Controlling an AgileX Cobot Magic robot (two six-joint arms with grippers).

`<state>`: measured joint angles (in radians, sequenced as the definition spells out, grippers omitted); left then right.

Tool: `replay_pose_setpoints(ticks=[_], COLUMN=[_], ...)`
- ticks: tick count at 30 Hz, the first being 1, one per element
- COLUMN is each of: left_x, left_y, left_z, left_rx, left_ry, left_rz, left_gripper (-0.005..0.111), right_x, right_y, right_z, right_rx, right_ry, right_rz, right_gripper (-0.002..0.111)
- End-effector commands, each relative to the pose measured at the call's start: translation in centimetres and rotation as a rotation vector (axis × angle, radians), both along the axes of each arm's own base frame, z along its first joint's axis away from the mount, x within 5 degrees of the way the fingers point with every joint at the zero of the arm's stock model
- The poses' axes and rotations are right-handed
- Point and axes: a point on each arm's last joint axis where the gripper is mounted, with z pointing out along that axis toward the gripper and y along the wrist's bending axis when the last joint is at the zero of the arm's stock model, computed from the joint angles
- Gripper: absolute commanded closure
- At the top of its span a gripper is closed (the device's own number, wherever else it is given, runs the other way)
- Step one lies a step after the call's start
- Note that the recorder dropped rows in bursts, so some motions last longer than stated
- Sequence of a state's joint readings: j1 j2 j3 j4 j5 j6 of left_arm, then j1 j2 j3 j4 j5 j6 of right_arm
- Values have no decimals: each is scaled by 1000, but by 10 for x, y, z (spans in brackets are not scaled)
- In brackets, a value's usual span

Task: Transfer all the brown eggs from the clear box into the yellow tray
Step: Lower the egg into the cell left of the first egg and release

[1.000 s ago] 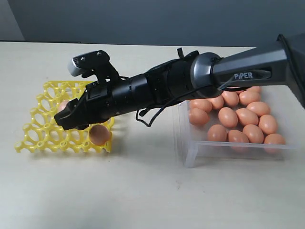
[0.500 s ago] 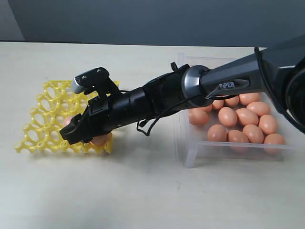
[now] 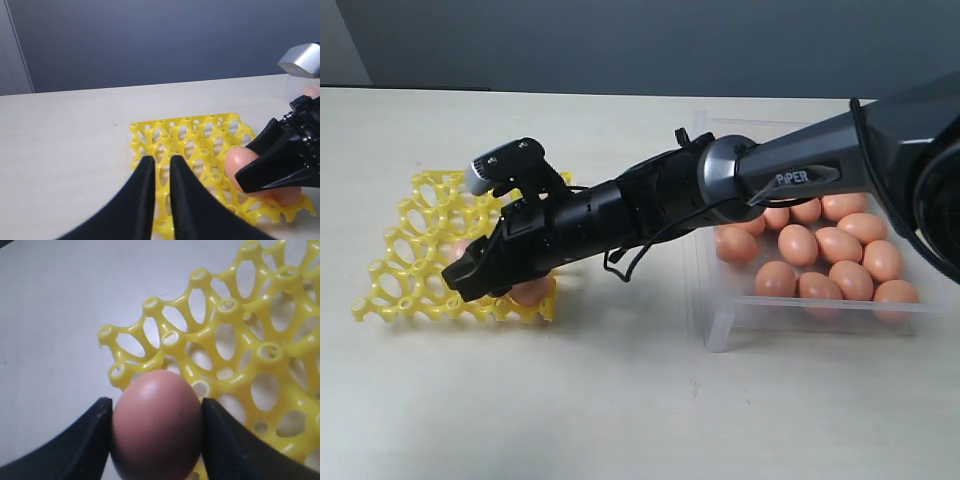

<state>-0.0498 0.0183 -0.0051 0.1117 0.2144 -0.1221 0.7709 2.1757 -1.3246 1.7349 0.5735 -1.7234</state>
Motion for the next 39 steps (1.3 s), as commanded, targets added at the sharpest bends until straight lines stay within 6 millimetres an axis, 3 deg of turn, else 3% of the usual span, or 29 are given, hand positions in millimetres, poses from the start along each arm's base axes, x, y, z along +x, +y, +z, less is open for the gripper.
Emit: replay_pose_setpoints(ticks=[1,6,8,23,28,33,35,39], left_x=[1,1,1,1,1,1,1,1], left_y=[0,0,0,0,0,0,0,0], left_z=[-2,-2,-2,-2,-2,-2,-2,-2], left_rx=[1,1,1,1,1,1,1,1], left_ry=[5,5,5,5,5,5,5,5], left_rz=[-2,-2,-2,-2,-2,-2,-2,-2], left_gripper=[95,95,95,95,95,95,95,95], right_x=[2,3,3,2,3,3,3,9], right_y=[2,3,3,3,3,3,3,-25], right_z=[6,7,7,7,7,7,15,69], right_rx=[22,24,24,28,24,24,41,-112], right_ry=[-15,-17,-17,-15,-16,-14,-3,-39], right_rz=[6,6,6,10,4,3,-11,-158], right_gripper=[103,72,65,64,48,48,48,53])
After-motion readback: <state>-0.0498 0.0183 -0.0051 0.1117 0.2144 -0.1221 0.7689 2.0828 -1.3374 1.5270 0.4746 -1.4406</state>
